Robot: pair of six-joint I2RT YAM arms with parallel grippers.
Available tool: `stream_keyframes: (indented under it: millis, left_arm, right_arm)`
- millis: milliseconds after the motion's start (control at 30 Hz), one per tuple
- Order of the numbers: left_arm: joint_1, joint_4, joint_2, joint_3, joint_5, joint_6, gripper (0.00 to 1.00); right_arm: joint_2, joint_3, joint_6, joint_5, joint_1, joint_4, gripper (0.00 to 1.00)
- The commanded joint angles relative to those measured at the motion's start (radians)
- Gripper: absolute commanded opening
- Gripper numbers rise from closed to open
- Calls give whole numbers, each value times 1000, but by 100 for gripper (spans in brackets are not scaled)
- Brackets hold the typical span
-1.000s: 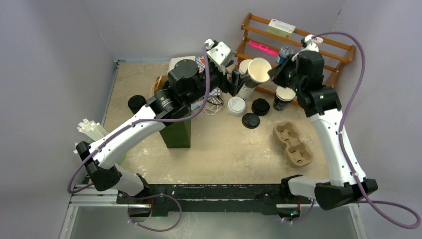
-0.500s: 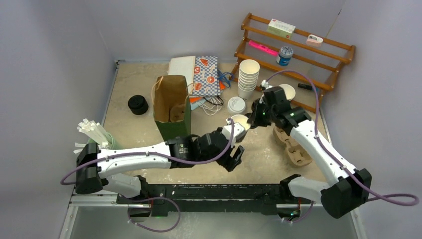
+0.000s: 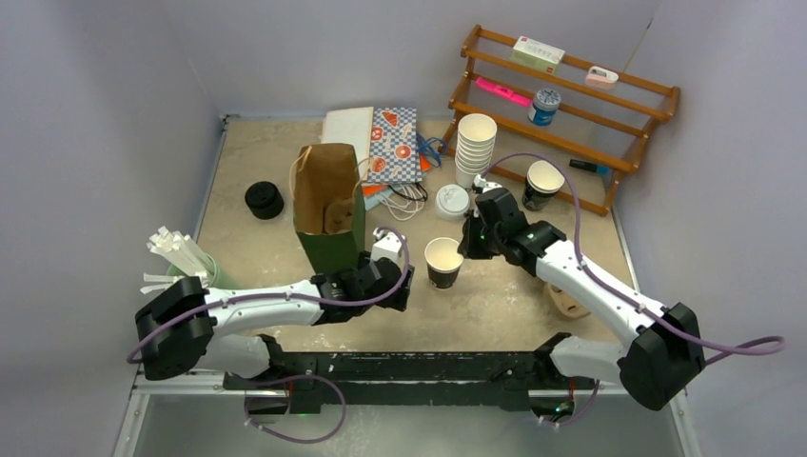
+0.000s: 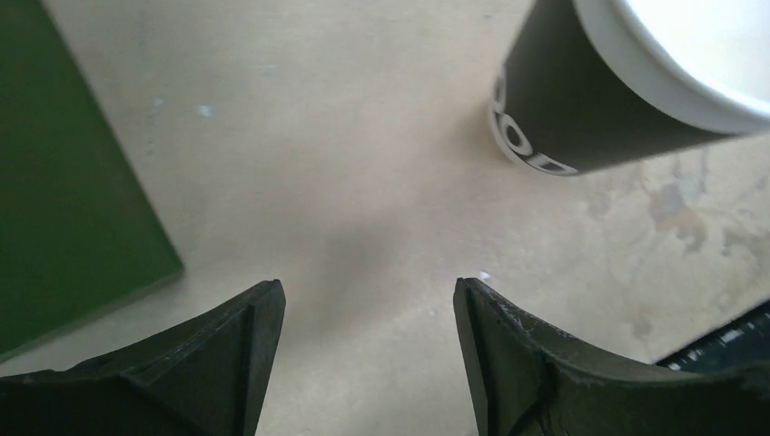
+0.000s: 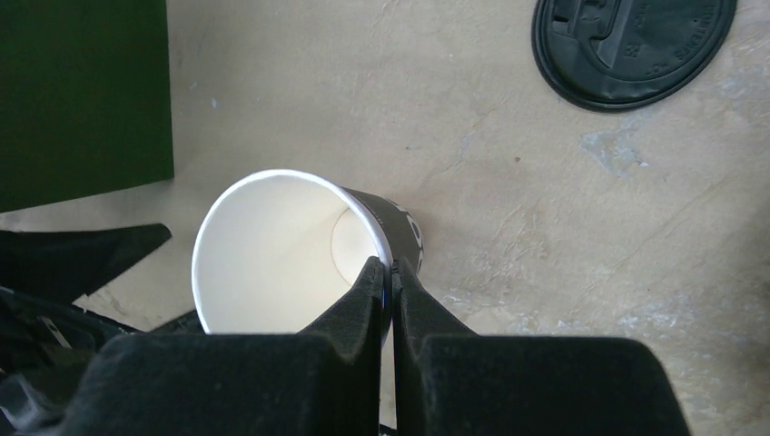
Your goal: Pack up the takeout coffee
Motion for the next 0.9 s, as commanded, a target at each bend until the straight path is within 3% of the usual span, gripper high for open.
stream_keyframes:
  millis: [0,433,633,867]
  left_arm:
    - [35,64,-53,-37,-90,-48,71]
    - [166,57,-41,-117,-179,-48,72]
    - [171,-64,-52,-93,-287,-52,72]
    - [170,-12,-171,-126,-130,101,72]
  right_arm:
    - [-3,-46,14,-12,22,106,0]
    - [3,-112,14,29,127,304,0]
    - [59,-68,2,43,167,302,17]
    - [69,-54,21,90,173,271,34]
